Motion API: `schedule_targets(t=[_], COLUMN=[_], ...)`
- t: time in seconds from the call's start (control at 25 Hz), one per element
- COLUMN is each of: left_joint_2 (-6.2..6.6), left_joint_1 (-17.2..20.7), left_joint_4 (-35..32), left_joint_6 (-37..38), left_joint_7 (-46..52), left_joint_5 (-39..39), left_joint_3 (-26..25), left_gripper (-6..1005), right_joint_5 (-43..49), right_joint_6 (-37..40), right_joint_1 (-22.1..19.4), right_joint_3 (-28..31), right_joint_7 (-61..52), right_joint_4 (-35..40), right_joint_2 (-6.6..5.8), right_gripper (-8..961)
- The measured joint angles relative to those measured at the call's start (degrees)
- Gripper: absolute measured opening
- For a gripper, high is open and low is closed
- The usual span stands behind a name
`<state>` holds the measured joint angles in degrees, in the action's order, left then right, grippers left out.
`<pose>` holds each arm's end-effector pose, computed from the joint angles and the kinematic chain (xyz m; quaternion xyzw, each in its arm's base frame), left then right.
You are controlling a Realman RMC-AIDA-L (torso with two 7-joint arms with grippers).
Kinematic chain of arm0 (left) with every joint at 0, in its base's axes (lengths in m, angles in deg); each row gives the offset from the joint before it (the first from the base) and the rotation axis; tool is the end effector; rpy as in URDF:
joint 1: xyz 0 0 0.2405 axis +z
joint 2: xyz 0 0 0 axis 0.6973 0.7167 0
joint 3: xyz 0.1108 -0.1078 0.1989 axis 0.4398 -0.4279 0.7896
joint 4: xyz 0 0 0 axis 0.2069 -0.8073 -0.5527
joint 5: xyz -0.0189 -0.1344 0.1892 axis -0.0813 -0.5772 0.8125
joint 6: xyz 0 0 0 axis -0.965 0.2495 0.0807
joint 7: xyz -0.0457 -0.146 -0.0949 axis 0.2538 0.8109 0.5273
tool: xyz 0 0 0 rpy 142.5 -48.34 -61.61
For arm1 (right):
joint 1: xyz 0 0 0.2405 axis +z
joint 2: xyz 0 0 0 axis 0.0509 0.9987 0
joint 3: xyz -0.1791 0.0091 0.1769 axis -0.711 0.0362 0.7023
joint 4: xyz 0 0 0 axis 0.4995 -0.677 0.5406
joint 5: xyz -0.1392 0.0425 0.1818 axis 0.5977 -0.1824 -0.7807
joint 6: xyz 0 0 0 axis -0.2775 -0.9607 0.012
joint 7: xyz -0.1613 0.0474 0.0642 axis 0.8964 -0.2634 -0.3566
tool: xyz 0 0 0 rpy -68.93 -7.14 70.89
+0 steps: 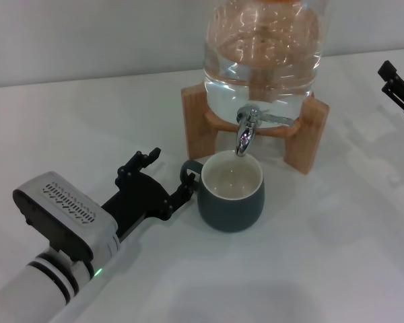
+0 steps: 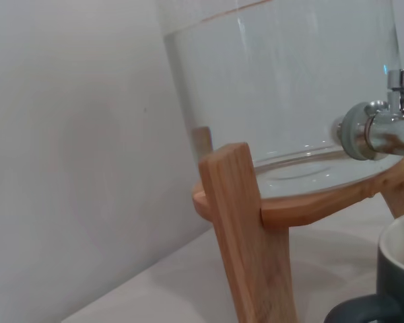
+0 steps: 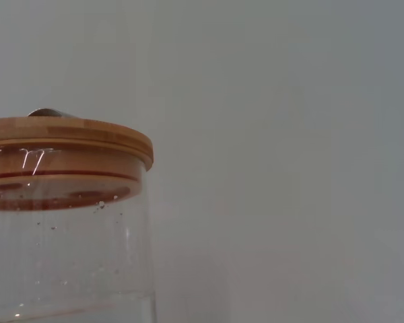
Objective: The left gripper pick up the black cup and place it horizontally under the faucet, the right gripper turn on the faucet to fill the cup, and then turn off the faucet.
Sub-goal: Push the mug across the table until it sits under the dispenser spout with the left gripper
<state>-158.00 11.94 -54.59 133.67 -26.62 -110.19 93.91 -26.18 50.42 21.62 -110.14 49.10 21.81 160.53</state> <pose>-0.2326 0.3503 -0.1802 -0.8981 -0.0902 -0.2047 0.3787 0.3490 0.3461 0.0457 -0.6949 0.2035 0.4037 0.5592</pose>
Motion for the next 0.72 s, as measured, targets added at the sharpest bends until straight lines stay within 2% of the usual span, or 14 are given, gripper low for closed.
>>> schedule_targets(t=[0.72], left_joint_2=[-0.17], left_joint_1=[2.37], left_joint_4=[-0.42], left_joint_6=[0.45], left_joint_7=[-2.35], left_joint_5=[-0.03], left_joint_3=[-0.05], left_gripper=[773], right_joint_5=[0.00], right_joint_6=[-0.11], right_joint_1=[0.01], right_joint_3=[-0.43], right_joint_7=[0.09], right_joint_4=[-0.50], right_joint_2=[0.00], right_gripper=[862])
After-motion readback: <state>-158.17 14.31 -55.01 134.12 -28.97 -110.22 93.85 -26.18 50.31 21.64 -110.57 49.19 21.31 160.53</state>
